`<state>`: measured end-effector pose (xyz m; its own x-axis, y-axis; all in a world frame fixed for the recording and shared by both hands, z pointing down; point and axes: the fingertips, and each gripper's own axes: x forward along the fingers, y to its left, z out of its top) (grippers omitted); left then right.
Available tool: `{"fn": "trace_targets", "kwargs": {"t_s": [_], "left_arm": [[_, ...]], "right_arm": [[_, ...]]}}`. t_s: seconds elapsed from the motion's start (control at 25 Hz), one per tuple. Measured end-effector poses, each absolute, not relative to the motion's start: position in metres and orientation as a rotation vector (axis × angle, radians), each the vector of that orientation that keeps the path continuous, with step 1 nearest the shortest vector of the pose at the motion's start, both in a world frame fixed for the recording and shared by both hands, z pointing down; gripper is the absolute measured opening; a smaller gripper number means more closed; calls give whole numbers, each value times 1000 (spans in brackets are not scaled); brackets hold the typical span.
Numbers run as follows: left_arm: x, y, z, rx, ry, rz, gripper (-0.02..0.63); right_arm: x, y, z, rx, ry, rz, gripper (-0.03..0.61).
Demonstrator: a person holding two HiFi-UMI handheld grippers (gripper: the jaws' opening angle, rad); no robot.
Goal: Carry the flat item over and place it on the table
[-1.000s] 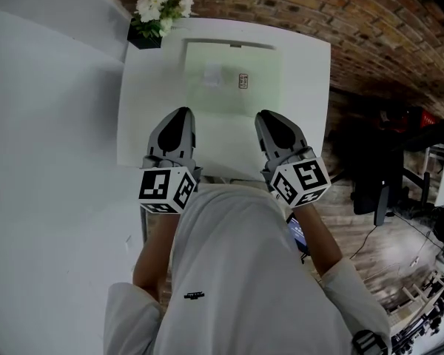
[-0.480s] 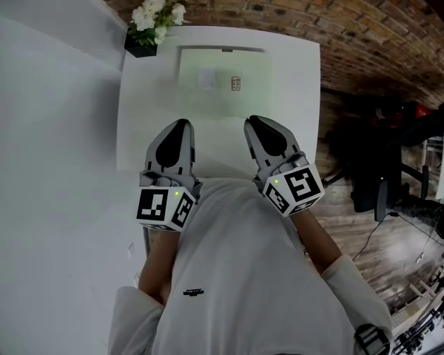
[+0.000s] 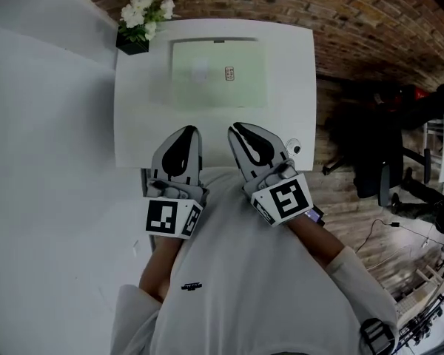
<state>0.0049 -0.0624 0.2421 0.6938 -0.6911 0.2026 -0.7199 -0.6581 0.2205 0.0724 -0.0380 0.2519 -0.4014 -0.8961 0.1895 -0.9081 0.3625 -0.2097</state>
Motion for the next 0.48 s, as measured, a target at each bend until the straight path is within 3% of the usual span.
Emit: {"fn": "trace_targets", "kwargs": {"t_s": [0.48], "left_arm": [[5,-43,251,2631,-1118,145,34]], "right_arm": [[59,-31,230,1776,-2606,278,58]]}}
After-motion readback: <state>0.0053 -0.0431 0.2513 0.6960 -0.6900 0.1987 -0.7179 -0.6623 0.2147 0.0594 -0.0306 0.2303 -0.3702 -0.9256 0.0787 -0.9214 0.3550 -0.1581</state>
